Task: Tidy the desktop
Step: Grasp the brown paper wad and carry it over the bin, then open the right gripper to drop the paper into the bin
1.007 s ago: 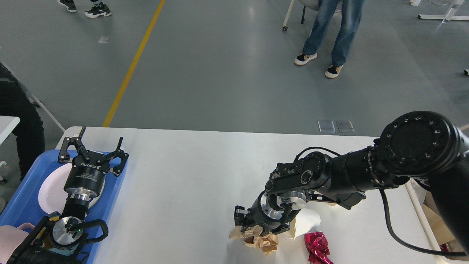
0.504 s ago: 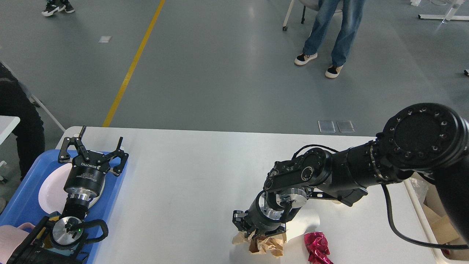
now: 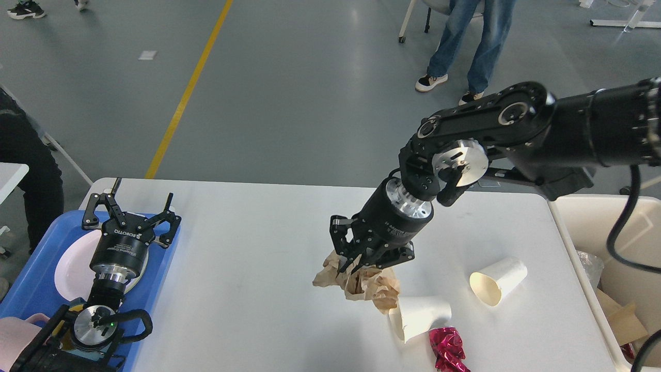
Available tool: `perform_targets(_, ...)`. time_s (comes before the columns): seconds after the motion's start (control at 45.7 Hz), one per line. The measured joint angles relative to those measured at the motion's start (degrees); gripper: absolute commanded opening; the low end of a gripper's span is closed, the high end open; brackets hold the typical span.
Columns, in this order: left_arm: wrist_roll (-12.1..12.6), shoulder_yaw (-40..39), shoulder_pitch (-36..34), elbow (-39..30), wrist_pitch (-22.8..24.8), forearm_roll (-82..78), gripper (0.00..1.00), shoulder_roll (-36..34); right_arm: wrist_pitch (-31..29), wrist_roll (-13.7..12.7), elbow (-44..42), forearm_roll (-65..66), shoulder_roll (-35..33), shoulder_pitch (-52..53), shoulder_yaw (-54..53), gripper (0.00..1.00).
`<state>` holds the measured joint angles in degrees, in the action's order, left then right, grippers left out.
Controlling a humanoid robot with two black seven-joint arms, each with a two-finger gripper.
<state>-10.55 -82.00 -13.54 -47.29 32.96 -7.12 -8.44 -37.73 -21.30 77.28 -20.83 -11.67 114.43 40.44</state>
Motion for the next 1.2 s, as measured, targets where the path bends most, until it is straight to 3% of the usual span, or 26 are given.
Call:
perform_targets(0.219,0.0,0.0,0.0,0.0,-0.01,0.0,0.96,0.0,-6.0,0.1,0.85,0.07,-3.1,15.71,21.22,0.0)
perform_targets(0.394,0.0,0.0,0.0,0.0,-0.06,0.0,0.96,0.0,-10.23,1.56,0.96,0.35,-3.32,20.82,35.13,0.0)
perform_targets(0.482,0.0,0.0,0.0,0.0,-0.06,0.0,0.96,0.0,-10.76,4.44,1.27,0.47,-3.09,21.42,38.5,0.0)
perform_targets(0.679,0.0,0.0,0.0,0.0,-0.04,0.0,0.96,0.0,-10.72,13.99,1.55,0.98,-2.87,21.63,41.05,0.0)
perform_targets(0.766,0.0,0.0,0.0,0.0,-0.03,0.0,0.97,0.0,-10.61,15.37,1.55,1.93,-2.86,21.63,41.09,0.0)
perform_targets(1.029,0.0,0.0,0.0,0.0,0.0,0.0,0.96,0.0,-6.78,15.43,-0.64,4.62,-6.88,19.69,44.46,0.0)
perform_targets(1.204,0.0,0.0,0.0,0.0,0.0,0.0,0.97,0.0,5.26,15.02,-4.14,5.75,-18.61,11.11,47.52,0.0)
